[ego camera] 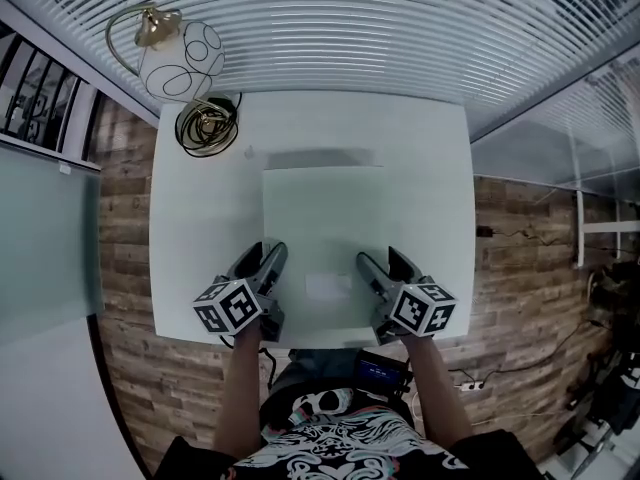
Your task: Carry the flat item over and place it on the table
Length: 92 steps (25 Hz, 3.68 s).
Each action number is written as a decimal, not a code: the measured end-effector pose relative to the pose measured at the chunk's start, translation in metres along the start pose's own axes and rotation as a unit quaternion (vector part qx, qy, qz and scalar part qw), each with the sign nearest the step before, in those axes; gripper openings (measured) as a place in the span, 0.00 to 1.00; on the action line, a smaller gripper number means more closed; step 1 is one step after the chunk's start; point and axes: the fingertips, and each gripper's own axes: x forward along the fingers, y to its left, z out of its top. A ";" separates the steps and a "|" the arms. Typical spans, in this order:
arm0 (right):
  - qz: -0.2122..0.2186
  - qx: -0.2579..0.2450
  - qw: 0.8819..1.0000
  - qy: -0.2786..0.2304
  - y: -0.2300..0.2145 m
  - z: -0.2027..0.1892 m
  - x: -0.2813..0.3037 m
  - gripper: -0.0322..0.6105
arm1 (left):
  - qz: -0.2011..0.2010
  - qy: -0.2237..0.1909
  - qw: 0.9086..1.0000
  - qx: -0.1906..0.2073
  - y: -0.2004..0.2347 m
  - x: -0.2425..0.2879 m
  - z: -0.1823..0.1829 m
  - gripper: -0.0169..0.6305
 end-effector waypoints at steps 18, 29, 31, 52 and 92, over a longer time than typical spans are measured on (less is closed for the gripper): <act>-0.018 0.005 1.000 0.019 -0.005 -0.002 0.002 0.52 | 0.024 0.016 1.000 0.008 0.005 0.004 -0.005 0.41; -0.060 -0.042 0.997 -0.001 -0.003 0.005 -0.004 0.52 | 0.029 0.038 0.999 0.020 0.004 0.004 -0.005 0.41; -0.081 -0.088 0.993 -0.006 -0.003 0.007 -0.007 0.52 | 0.035 0.045 0.998 0.041 0.003 0.002 -0.004 0.38; -0.110 -0.257 0.955 -0.102 0.051 0.043 -0.058 0.06 | 0.018 -0.057 0.981 0.183 -0.060 -0.052 0.042 0.08; -0.101 -0.243 0.940 -0.217 0.111 0.036 -0.144 0.06 | -0.052 -0.155 0.967 0.196 -0.120 -0.149 0.038 0.04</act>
